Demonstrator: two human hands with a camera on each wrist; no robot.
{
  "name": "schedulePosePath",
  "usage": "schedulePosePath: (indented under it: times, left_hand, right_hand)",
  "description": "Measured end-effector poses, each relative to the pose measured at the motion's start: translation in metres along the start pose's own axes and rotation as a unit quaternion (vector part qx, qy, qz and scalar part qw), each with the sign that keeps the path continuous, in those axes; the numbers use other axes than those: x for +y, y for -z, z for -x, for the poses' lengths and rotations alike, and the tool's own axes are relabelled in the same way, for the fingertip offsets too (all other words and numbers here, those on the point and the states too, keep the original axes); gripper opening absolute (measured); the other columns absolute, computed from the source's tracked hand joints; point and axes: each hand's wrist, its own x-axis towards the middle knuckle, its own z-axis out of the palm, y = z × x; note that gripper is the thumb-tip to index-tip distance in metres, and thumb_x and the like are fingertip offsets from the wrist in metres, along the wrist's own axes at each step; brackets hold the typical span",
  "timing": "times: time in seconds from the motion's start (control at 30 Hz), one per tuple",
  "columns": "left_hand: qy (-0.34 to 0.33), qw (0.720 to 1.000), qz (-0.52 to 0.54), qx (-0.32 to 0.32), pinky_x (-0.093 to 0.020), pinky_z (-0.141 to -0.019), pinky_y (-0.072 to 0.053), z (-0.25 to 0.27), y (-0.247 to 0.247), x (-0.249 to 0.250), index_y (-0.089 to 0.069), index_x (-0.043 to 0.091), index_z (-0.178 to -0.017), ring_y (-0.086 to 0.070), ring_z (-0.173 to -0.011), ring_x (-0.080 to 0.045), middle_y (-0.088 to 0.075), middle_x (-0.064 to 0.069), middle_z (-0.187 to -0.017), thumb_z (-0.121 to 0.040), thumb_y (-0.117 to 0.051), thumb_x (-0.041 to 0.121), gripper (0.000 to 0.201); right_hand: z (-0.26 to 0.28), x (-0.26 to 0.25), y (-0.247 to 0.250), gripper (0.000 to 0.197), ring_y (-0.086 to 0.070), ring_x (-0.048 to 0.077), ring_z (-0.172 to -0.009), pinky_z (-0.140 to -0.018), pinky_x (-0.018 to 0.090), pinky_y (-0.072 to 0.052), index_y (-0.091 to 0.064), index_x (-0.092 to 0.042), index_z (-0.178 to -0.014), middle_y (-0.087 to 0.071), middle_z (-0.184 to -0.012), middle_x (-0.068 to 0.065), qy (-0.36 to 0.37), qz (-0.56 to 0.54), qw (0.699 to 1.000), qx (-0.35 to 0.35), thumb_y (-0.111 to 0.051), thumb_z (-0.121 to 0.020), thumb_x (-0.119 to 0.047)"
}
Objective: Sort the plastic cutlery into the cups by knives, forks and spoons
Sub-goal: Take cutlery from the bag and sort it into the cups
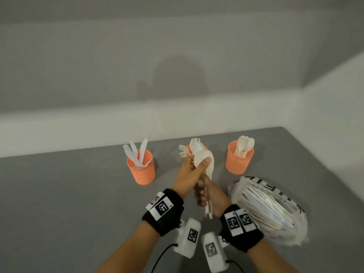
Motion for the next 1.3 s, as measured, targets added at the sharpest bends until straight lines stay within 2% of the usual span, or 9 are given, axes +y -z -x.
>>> schedulePosePath:
  times: [0.1,0.23,0.37,0.5,0.67,0.87,1.07,1.2,1.3]
  left_hand:
    - [0.008,0.997,0.076,-0.009,-0.023,-0.071,-0.054,-0.002,0.012,0.002,-0.056,0.000,-0.109,-0.062,-0.076,-0.019,-0.063,-0.015,-0.090,-0.091,-0.057,0.016,0.024]
    - [-0.019,0.996,0.082,0.029,-0.025,-0.055,-0.055,-0.008,0.017,0.009,-0.061,0.002,-0.098,-0.063,-0.067,-0.019,-0.064,-0.015,-0.082,-0.090,-0.058,0.013,0.015]
    - [-0.050,0.996,0.054,0.057,-0.038,-0.071,-0.052,-0.016,0.024,0.013,-0.062,0.006,-0.079,-0.059,-0.074,-0.027,-0.062,-0.017,-0.082,-0.089,-0.060,0.013,0.012]
    - [-0.051,0.995,0.067,0.055,-0.030,-0.061,-0.055,-0.017,0.026,0.014,-0.062,0.005,-0.079,-0.063,-0.060,-0.017,-0.065,-0.014,-0.076,-0.088,-0.060,0.009,0.010]
    - [-0.099,0.988,0.052,0.107,-0.027,-0.056,-0.056,-0.013,0.020,0.013,-0.061,0.008,-0.094,-0.063,-0.057,-0.012,-0.063,-0.014,-0.086,-0.084,-0.064,0.006,0.011]
    - [-0.162,0.985,-0.005,0.057,-0.019,-0.048,-0.051,-0.007,0.022,0.018,-0.057,0.014,-0.100,-0.058,-0.055,-0.008,-0.052,-0.003,-0.079,-0.084,-0.063,0.002,0.021]
    - [-0.108,0.993,-0.036,0.023,-0.021,-0.046,-0.051,-0.014,0.027,0.019,-0.057,0.012,-0.081,-0.061,-0.051,-0.005,-0.059,-0.007,-0.079,-0.087,-0.060,0.006,0.010]
    - [-0.082,0.996,-0.014,0.043,-0.021,-0.049,-0.046,-0.016,0.029,0.015,-0.056,0.005,-0.086,-0.056,-0.048,-0.006,-0.061,-0.008,-0.072,-0.092,-0.053,0.006,0.007]
    - [-0.068,0.994,0.019,0.079,-0.020,-0.053,-0.047,-0.017,0.031,0.011,-0.056,0.003,-0.093,-0.060,-0.061,-0.012,-0.062,-0.008,-0.078,-0.093,-0.050,0.006,0.007]
  right_hand:
    - [0.005,-0.016,0.011,0.043,-0.025,0.004,-0.029,-0.031,0.015,-0.021,-0.053,-0.019,-0.067,-0.034,-0.039,-0.007,-0.020,0.029,0.996,-0.081,-0.040,-0.091,-0.051]
    - [0.008,-0.016,0.019,0.029,-0.030,0.003,-0.033,-0.033,0.014,-0.024,-0.059,-0.023,-0.106,-0.049,-0.052,-0.005,0.025,0.095,0.988,-0.115,-0.039,-0.094,-0.041]
    - [0.010,-0.016,0.021,0.027,-0.032,0.004,-0.034,-0.035,0.015,-0.024,-0.056,-0.023,-0.117,-0.057,-0.055,-0.004,0.039,0.141,0.984,-0.097,-0.041,-0.097,-0.031]
    - [0.012,-0.016,0.021,0.016,-0.034,0.005,-0.032,-0.034,0.015,-0.025,-0.054,-0.021,-0.105,-0.061,-0.058,0.000,0.057,0.130,0.987,-0.076,-0.041,-0.097,-0.028]
    - [0.015,-0.015,0.022,0.026,-0.033,0.005,-0.032,-0.033,0.015,-0.027,-0.049,-0.020,-0.121,-0.062,-0.059,0.002,0.071,0.123,0.987,-0.082,-0.040,-0.098,-0.026]
    - [0.020,-0.019,0.031,0.018,-0.032,0.006,-0.031,-0.034,0.015,-0.028,-0.058,-0.020,-0.108,-0.054,-0.053,0.000,0.084,0.164,0.978,-0.095,-0.045,-0.096,-0.016]
    - [0.022,-0.016,0.032,0.018,-0.036,0.008,-0.032,-0.035,0.017,-0.033,-0.058,-0.024,-0.107,-0.063,-0.059,0.004,0.079,0.155,0.980,-0.096,-0.043,-0.097,-0.019]
    - [0.021,-0.019,0.033,0.016,-0.044,0.012,-0.038,-0.040,0.020,-0.038,-0.054,-0.017,-0.106,-0.068,-0.066,0.007,0.081,0.126,0.986,-0.076,-0.043,-0.097,-0.022]
    - [0.019,-0.020,0.034,0.023,-0.048,0.013,-0.041,-0.041,0.021,-0.040,-0.055,-0.013,-0.112,-0.070,-0.072,0.009,0.099,0.129,0.985,-0.064,-0.045,-0.096,-0.025]
